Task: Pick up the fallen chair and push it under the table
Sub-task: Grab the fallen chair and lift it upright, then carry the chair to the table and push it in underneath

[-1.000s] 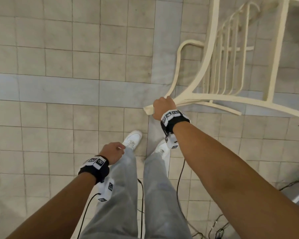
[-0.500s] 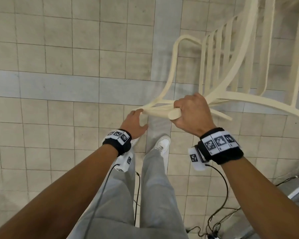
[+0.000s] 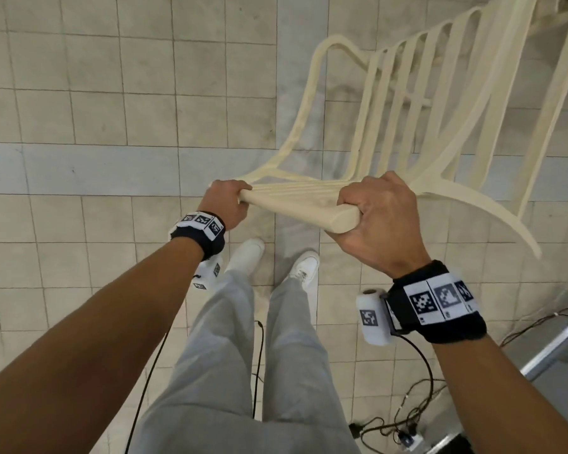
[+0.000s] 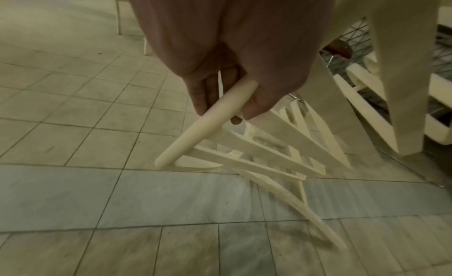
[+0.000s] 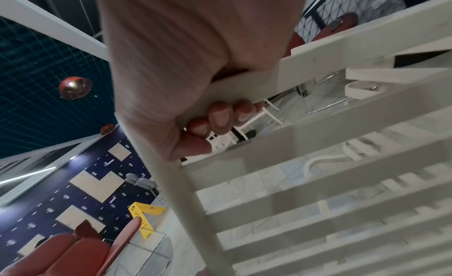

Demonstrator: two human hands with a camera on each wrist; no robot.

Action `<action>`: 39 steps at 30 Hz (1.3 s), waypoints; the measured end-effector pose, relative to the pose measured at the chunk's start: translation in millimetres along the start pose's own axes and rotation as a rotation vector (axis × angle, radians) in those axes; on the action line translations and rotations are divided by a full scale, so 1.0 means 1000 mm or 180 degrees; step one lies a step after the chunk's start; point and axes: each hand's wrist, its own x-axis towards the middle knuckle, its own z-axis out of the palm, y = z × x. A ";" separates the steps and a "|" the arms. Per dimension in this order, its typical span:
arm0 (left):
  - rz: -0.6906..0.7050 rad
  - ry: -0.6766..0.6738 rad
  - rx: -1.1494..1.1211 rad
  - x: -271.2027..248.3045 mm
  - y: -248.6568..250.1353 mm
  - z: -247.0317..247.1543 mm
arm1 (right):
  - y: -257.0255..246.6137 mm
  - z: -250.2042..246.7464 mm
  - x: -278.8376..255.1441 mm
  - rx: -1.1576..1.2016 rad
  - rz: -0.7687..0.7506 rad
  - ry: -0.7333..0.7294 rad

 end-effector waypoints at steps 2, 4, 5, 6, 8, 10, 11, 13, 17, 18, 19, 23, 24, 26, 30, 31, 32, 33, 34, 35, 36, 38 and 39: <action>0.0128 0.0045 0.0062 -0.009 0.010 -0.006 | 0.002 -0.014 -0.008 -0.0004 0.0037 0.0069; 0.0273 0.0099 0.0068 -0.022 0.021 -0.015 | 0.004 -0.033 -0.021 0.0015 0.0117 0.0130; 0.0377 0.0153 0.0082 -0.028 0.027 -0.020 | 0.005 -0.043 -0.029 0.0036 0.0166 0.0148; 0.0491 0.0213 0.0112 -0.035 0.033 -0.027 | 0.006 -0.051 -0.038 0.0071 0.0225 0.0170; 0.0721 0.0283 0.0269 -0.049 0.047 -0.039 | 0.005 -0.068 -0.060 0.0167 0.0400 0.0215; 0.0907 0.0312 0.0501 -0.059 0.060 -0.053 | 0.005 -0.080 -0.081 0.0314 0.0616 0.0277; 0.1025 0.0306 0.0604 -0.064 0.069 -0.060 | 0.004 -0.088 -0.094 0.0382 0.0734 0.0347; 0.1249 0.0286 0.0823 -0.074 0.088 -0.071 | 0.005 -0.102 -0.119 0.0447 0.0943 0.0481; 0.1679 0.0242 0.1216 -0.094 0.130 -0.084 | -0.001 -0.131 -0.161 0.0634 0.1542 0.0716; 0.1748 0.0208 0.1293 -0.098 0.139 -0.085 | -0.005 -0.138 -0.170 0.0615 0.1623 0.0689; 0.1802 0.0156 0.1381 -0.102 0.147 -0.085 | -0.008 -0.143 -0.177 0.0506 0.1663 0.0640; 0.1955 0.0010 0.1549 -0.113 0.174 -0.078 | -0.013 -0.151 -0.191 -0.0679 0.1845 0.0254; 0.1950 -0.0029 0.1487 -0.115 0.178 -0.076 | -0.014 -0.151 -0.190 -0.1061 0.1980 0.0095; 0.1839 -0.0170 0.1250 -0.120 0.184 -0.071 | -0.020 -0.153 -0.185 -0.1788 0.2185 -0.0233; 0.1688 -0.0687 0.1190 -0.114 0.190 -0.063 | -0.039 -0.156 -0.169 -0.2311 0.2433 -0.0823; 0.1688 -0.0763 0.1422 -0.111 0.190 -0.063 | -0.040 -0.157 -0.166 -0.2297 0.2405 -0.0824; 0.1700 -0.0801 0.1619 -0.108 0.191 -0.063 | -0.040 -0.157 -0.165 -0.2283 0.2359 -0.0792; 0.1720 -0.0823 0.1730 -0.106 0.190 -0.064 | -0.040 -0.157 -0.166 -0.2275 0.2312 -0.0763; 0.1755 -0.0830 0.1765 -0.104 0.189 -0.064 | -0.038 -0.157 -0.169 -0.2273 0.2285 -0.0751; 0.1812 -0.0815 0.1784 -0.104 0.189 -0.064 | -0.035 -0.157 -0.172 -0.2258 0.2288 -0.0748; 0.1893 -0.0791 0.1815 -0.105 0.191 -0.063 | -0.031 -0.158 -0.177 -0.2230 0.2338 -0.0742; 0.2082 -0.0761 0.1974 -0.109 0.201 -0.061 | -0.021 -0.160 -0.192 -0.2168 0.2516 -0.0637; 0.2181 -0.0757 0.2094 -0.111 0.209 -0.060 | -0.016 -0.160 -0.201 -0.2142 0.2591 -0.0583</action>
